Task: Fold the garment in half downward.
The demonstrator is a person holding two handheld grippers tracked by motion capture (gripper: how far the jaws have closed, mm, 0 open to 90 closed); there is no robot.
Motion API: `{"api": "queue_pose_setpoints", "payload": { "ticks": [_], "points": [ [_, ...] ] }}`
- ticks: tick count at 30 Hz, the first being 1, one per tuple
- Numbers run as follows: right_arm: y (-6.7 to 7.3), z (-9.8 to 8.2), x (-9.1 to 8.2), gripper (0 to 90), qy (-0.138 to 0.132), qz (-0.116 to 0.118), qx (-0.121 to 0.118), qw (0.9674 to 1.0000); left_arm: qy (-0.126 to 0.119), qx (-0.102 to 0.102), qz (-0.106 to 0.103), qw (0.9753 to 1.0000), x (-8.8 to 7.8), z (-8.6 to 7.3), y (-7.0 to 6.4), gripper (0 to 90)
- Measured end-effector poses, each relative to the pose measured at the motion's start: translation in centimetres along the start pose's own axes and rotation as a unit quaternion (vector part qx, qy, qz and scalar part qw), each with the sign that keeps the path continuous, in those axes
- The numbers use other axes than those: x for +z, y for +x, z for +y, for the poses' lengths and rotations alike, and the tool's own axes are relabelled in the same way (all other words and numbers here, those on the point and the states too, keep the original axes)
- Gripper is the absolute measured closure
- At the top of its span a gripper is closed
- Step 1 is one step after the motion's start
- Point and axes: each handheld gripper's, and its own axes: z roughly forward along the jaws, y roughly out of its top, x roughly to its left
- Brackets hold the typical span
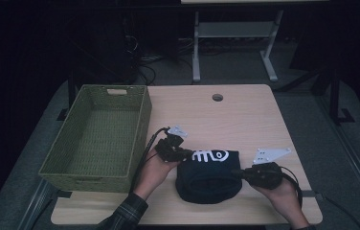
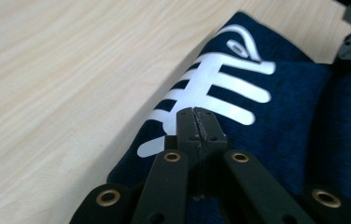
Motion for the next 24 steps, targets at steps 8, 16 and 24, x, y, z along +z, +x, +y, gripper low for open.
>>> {"api": "queue_pose_setpoints", "payload": {
  "ticks": [8, 16, 24],
  "points": [
    [0.7, -1.1, 1.0, 90.0, 0.018, 0.023, 0.003, 0.9996, 0.028, -0.002, 0.002, 0.9996, 2.1, -0.3, 0.5, 90.0],
    [1.8, -1.6, 3.1, 90.0, 0.05, 0.033, -0.008, 0.9982, 0.047, 0.009, 0.01, 0.9988, 3.7, 0.1, 1.0, 90.0],
    [3.0, -1.6, 4.0, 90.0, 0.055, 0.041, -0.022, 0.9974, 0.055, 0.019, 0.008, 0.9983, 4.7, 0.8, 1.4, 90.0]
  ]
}}
